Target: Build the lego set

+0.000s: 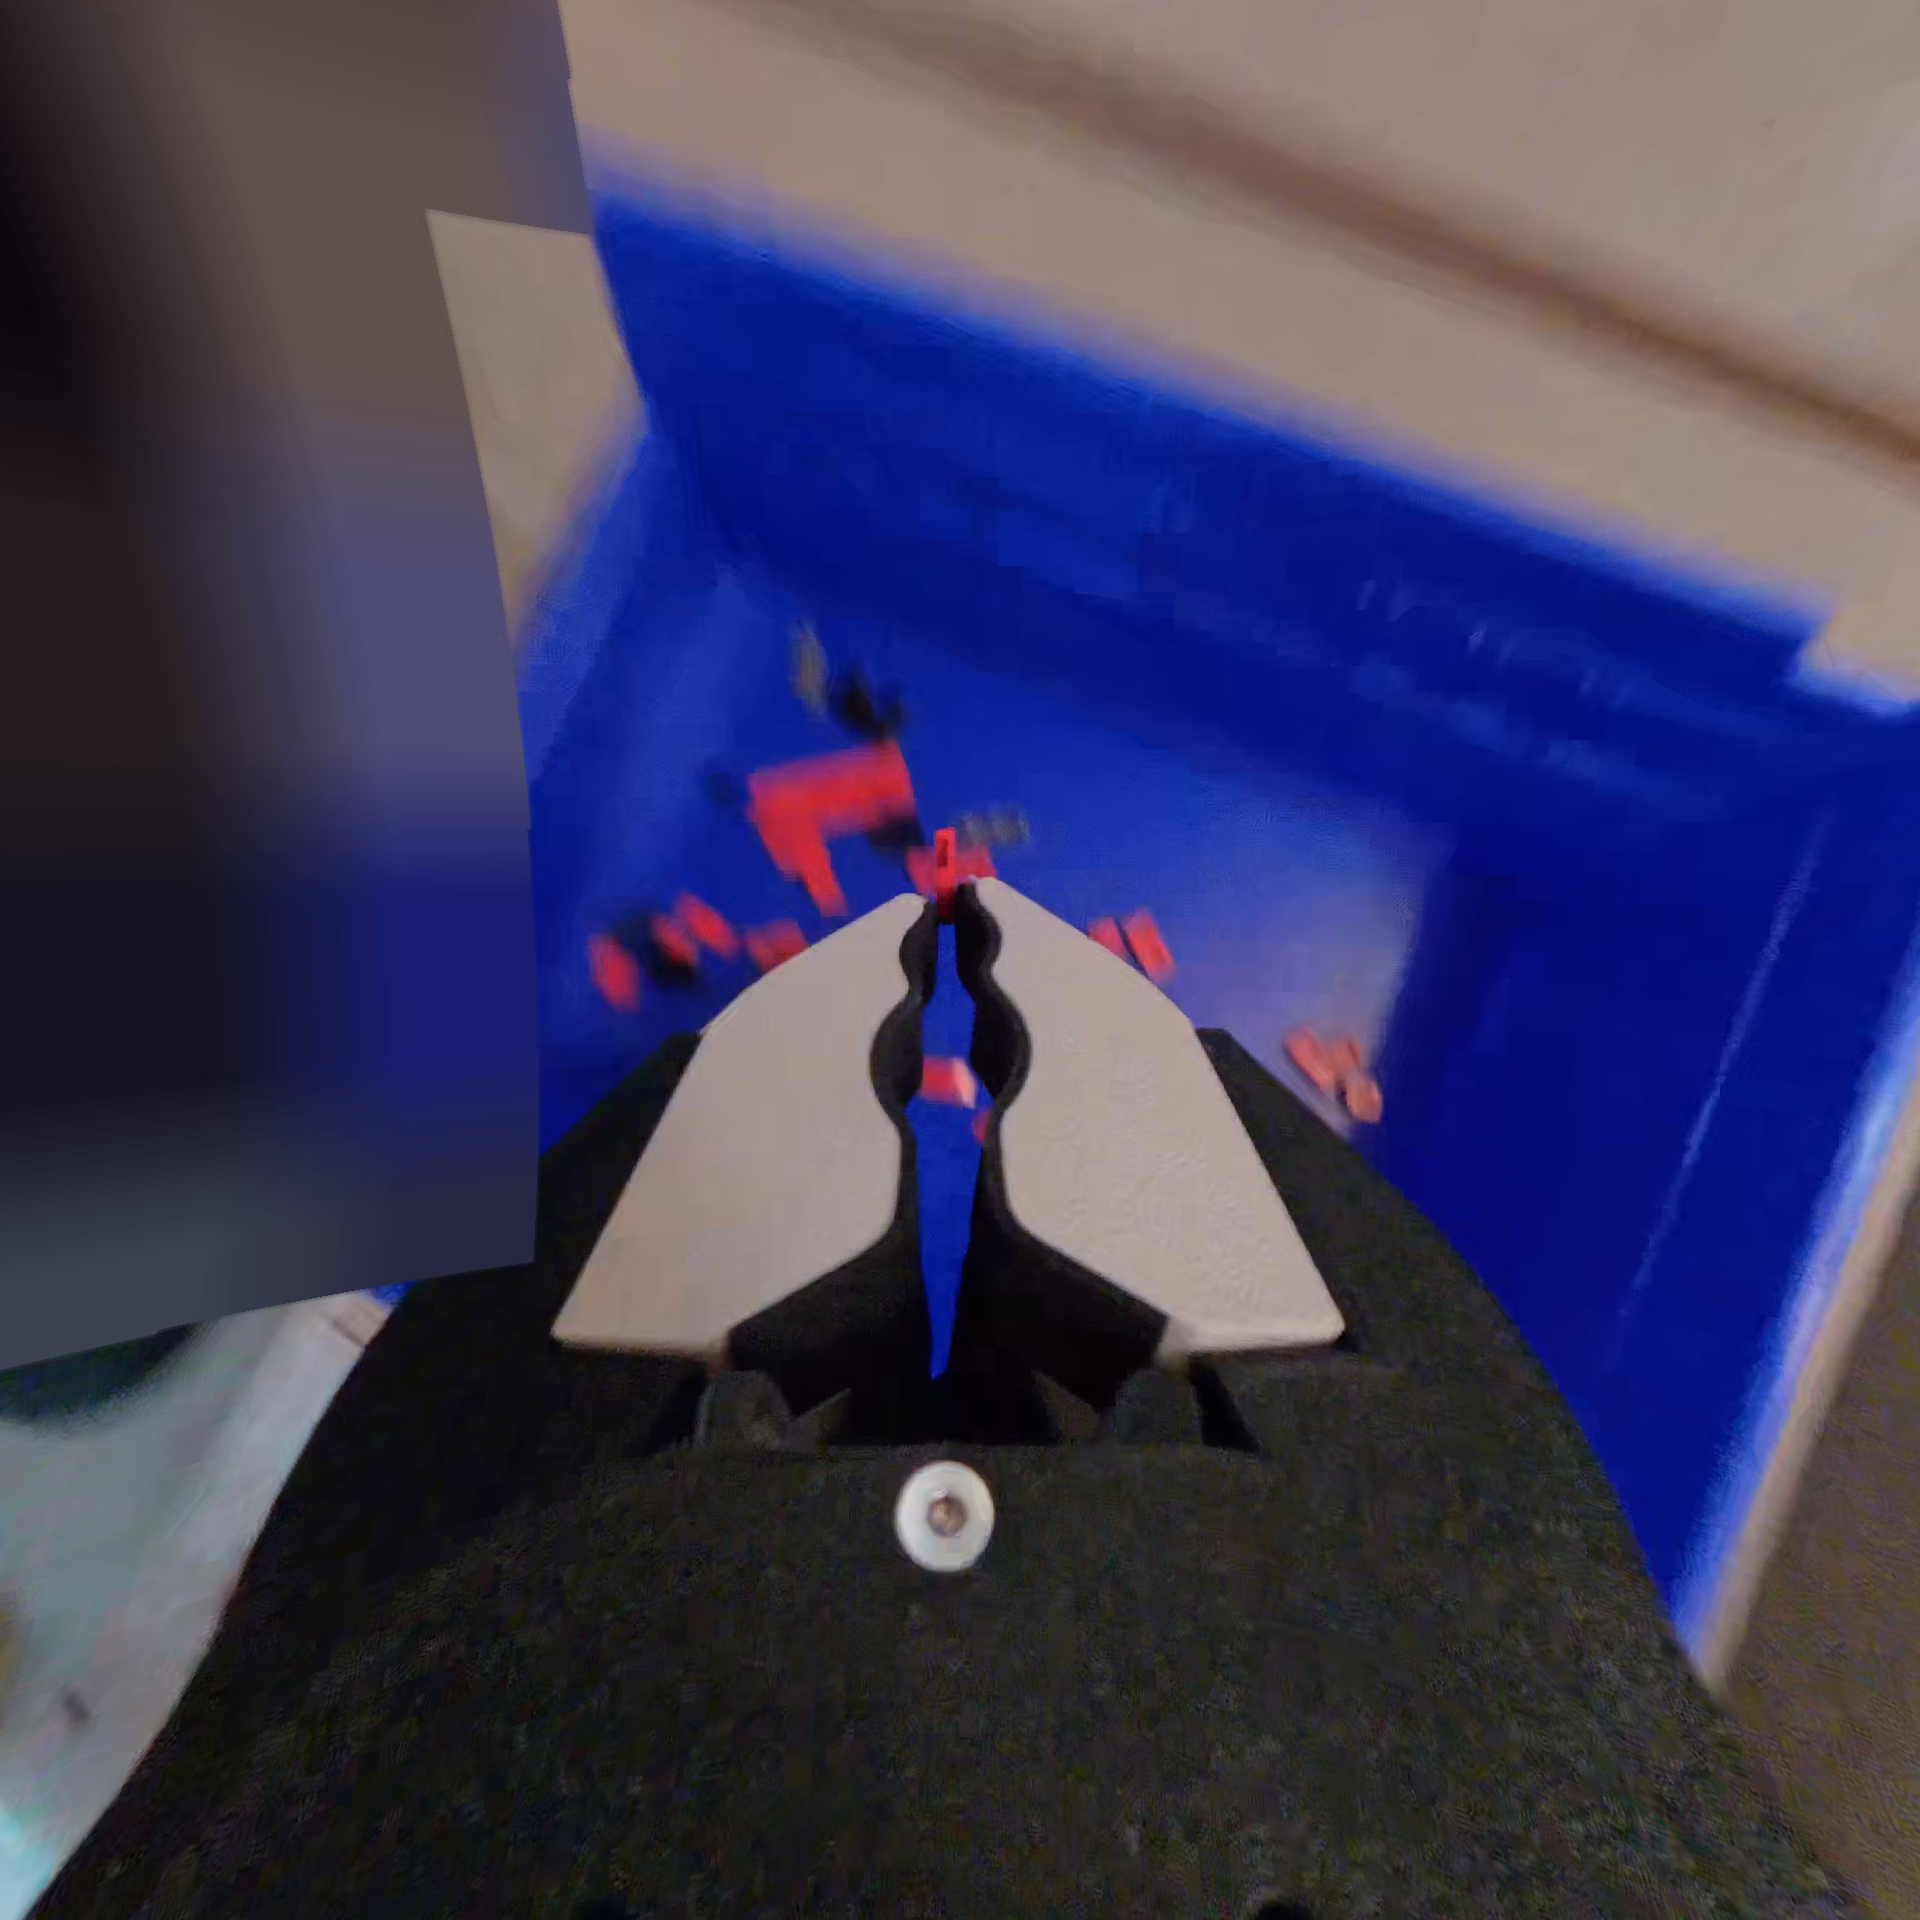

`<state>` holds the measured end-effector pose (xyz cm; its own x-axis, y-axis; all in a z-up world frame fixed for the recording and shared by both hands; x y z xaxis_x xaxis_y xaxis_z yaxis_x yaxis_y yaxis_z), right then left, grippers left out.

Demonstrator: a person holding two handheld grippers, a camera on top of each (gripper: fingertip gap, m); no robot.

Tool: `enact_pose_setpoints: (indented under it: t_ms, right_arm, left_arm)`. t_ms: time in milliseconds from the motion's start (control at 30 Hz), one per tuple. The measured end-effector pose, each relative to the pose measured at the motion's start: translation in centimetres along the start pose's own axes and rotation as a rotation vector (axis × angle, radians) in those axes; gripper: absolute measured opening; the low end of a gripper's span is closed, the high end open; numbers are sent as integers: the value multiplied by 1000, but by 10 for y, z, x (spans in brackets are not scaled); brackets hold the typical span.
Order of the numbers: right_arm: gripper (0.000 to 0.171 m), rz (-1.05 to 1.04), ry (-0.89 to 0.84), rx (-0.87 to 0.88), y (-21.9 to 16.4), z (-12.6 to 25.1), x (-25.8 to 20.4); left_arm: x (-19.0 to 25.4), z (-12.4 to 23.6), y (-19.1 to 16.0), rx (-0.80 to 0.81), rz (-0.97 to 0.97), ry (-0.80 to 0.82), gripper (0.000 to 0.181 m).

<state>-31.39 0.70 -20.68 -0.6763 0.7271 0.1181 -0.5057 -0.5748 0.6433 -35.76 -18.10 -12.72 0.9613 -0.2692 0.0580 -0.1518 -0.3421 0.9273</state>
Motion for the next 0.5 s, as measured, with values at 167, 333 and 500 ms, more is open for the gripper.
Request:
enact_pose_setpoints:
  t_ms: [167, 333, 500]
  right_arm:
    - [3, -450, 320, 738, 30, 100, -47]
    - [3, -501, 590, 781, 4, 124, -120]
    - [3, -392, 783, 542, -15, 127, -174]
  left_arm:
    - [34, -28, -10, -87, 10, -276, 17]
    - [97, -61, -27, -201, -258, -589, 21]
    - [160, -69, -43, -129, -591, -943, 18]
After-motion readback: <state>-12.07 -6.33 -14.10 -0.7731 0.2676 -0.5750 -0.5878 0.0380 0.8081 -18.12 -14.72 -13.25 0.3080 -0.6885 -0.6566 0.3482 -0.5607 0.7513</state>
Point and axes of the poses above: each gripper's, where its closed fingertips meet, z back along the fingers, y out of its top, x = y × z across the jaws, the point moved 6 cm from there along z, back along the fingers, and after that the axes turned 14 degrees about -y, right-handed, at the moved point
